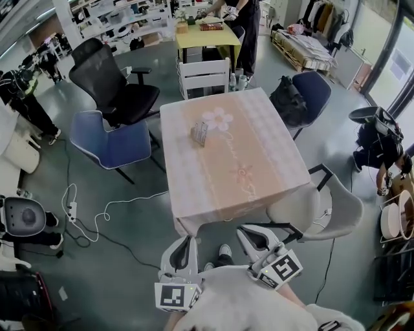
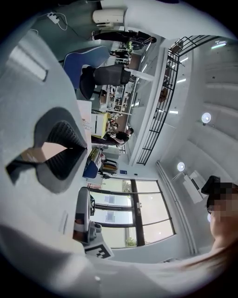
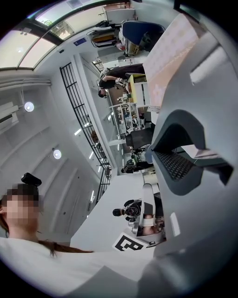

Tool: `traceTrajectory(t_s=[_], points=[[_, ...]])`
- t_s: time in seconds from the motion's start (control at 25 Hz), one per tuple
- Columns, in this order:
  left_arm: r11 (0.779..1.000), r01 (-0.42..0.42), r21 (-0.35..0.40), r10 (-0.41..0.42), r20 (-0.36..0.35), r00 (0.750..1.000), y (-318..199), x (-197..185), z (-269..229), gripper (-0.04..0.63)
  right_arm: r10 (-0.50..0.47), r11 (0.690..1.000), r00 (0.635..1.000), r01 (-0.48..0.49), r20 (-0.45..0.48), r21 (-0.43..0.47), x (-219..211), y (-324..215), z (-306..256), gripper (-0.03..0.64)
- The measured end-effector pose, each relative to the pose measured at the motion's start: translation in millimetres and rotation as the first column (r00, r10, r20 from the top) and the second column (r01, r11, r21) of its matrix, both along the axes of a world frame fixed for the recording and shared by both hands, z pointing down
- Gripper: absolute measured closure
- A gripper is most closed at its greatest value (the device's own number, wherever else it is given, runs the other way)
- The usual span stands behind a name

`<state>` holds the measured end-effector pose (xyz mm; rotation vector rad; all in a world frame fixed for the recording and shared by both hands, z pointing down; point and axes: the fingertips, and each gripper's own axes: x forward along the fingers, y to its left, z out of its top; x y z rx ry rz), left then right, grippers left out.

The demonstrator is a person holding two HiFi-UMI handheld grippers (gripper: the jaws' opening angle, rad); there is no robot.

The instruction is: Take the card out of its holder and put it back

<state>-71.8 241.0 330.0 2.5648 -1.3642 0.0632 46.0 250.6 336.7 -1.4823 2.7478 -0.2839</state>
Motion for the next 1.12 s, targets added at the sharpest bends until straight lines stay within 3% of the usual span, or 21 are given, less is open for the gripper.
traceTrajectory(t_s=[0.44, 0.72, 0.88, 1.12], points=[[1.0, 0.024, -0.013, -0.024, 0.0, 1.0, -33, 38, 8, 0.595, -0.008, 1.0, 1.0, 0.008, 0.006, 0.008, 41, -32, 7, 0.618], [0.998, 0.059, -0.007, -0.059, 0.01, 0.998, -51, 32, 6, 0.595, 0.018, 1.0, 1.0, -0.018, 0.003, 0.009, 57, -44, 9, 0.618], [0.999, 0.04, -0.008, -0.039, 0.051, 0.998, -65, 27, 13, 0.595, 0.039, 0.999, 0.999, -0.039, 0.004, 0.001, 60, -53, 11, 0.618], [1.0, -0.001, -0.026, 0.002, 0.038, 0.999, -96, 24, 15, 0.595, 0.082, 0.997, 0.997, -0.082, -0.011, -0.01, 54, -78, 11, 0.618]])
